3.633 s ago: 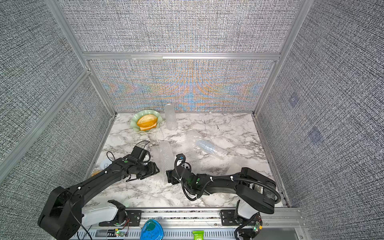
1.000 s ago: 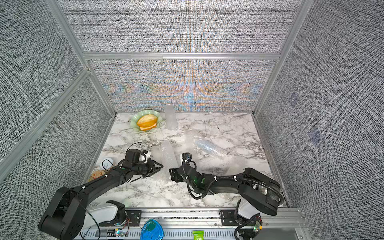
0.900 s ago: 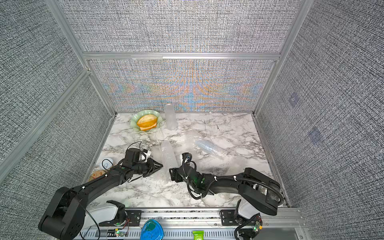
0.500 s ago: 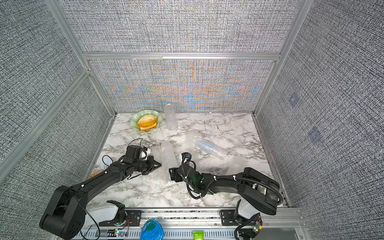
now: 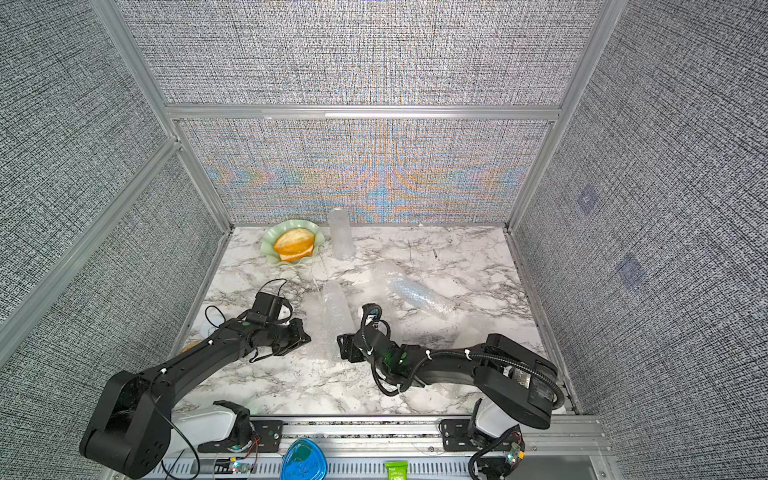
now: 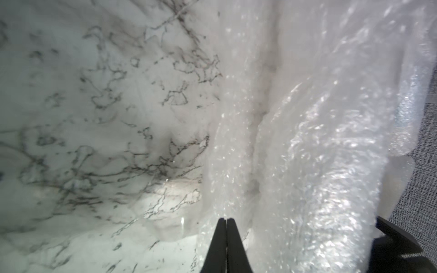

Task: Unwrap the vase from the bubble wrap
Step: Unwrap the bubble wrap.

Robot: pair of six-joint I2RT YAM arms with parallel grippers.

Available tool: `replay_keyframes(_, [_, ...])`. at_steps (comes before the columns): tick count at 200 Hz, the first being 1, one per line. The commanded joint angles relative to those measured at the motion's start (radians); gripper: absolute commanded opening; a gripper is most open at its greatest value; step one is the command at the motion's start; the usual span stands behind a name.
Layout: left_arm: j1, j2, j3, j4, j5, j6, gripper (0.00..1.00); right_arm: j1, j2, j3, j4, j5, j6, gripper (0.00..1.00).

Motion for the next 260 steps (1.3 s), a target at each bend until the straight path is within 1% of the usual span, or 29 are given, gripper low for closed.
replay_keyframes(1, [0.002,0.012,-0.004,-0.039,-0.083,0.027,0.0,-0.004,0.01,-0.005,-0.167,0.037,-0.004,0.77])
replay_keyframes(48, [0.003,0.021,-0.017,-0.059,-0.137,0.033,0.0,-0.007,0.005,-0.007,-0.174,0.041,-0.002,0.77])
replay_keyframes(78, [0.006,-0.014,-0.014,-0.079,-0.158,0.017,0.0,-0.007,0.005,-0.004,-0.174,0.04,-0.007,0.77])
replay_keyframes(105, [0.009,-0.045,0.027,-0.109,-0.174,0.009,0.0,-0.007,0.01,0.0,-0.175,0.039,-0.015,0.77])
replay_keyframes(113, [0.009,-0.054,0.04,-0.115,-0.179,0.011,0.11,-0.006,0.01,0.001,-0.175,0.04,-0.02,0.77])
replay_keyframes(126, [0.01,-0.064,0.064,-0.125,-0.186,0.012,0.23,-0.006,0.008,0.002,-0.177,0.043,-0.028,0.77])
replay_keyframes(138, [0.012,-0.064,0.088,-0.142,-0.198,0.017,0.41,-0.003,0.007,0.006,-0.178,0.045,-0.037,0.77])
replay_keyframes(151, [0.011,-0.062,0.121,-0.162,-0.22,0.026,0.57,0.002,0.01,0.014,-0.188,0.052,-0.046,0.77])
replay_keyframes(166, [0.011,-0.053,0.158,-0.191,-0.253,0.038,0.69,0.008,0.014,0.021,-0.193,0.056,-0.055,0.77])
replay_keyframes(176, [0.011,-0.044,0.18,-0.201,-0.271,0.051,0.72,0.011,0.017,0.028,-0.196,0.06,-0.06,0.77])
replay_keyframes(189, [0.012,-0.033,0.212,-0.193,-0.281,0.072,0.74,0.018,0.02,0.035,-0.201,0.067,-0.068,0.77])
replay_keyframes(216, [0.011,0.016,0.308,-0.158,-0.265,0.145,0.75,0.028,0.033,0.06,-0.215,0.077,-0.091,0.77])
replay_keyframes(245, [0.009,0.105,0.44,-0.177,-0.254,0.212,0.75,0.044,0.055,0.101,-0.234,0.087,-0.12,0.77])
replay_keyframes(260, [0.006,0.142,0.481,-0.185,-0.254,0.237,0.75,0.056,0.073,0.131,-0.249,0.095,-0.14,0.77])
